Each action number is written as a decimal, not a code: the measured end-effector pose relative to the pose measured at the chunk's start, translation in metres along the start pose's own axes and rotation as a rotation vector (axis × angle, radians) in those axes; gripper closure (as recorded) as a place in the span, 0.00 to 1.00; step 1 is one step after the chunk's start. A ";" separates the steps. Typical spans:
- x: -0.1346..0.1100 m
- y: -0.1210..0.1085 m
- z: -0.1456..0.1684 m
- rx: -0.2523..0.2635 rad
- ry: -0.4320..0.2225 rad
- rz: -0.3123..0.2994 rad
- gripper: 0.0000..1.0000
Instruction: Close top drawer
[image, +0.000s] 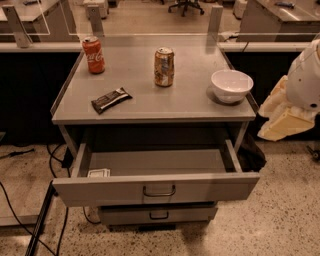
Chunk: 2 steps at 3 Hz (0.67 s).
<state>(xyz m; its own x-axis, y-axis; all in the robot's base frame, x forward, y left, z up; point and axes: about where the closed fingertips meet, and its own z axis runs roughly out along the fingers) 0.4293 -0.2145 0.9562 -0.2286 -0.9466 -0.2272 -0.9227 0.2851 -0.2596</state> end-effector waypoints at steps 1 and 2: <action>0.007 0.010 0.019 0.001 -0.011 0.015 0.82; 0.018 0.023 0.047 -0.015 -0.022 0.042 1.00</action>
Offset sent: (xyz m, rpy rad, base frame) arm -0.0185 -0.0091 -0.1009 0.0672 0.0446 -0.0581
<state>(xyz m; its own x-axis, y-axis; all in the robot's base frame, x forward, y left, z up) 0.4184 -0.2181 0.9024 -0.2600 -0.9304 -0.2584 -0.9170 0.3217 -0.2358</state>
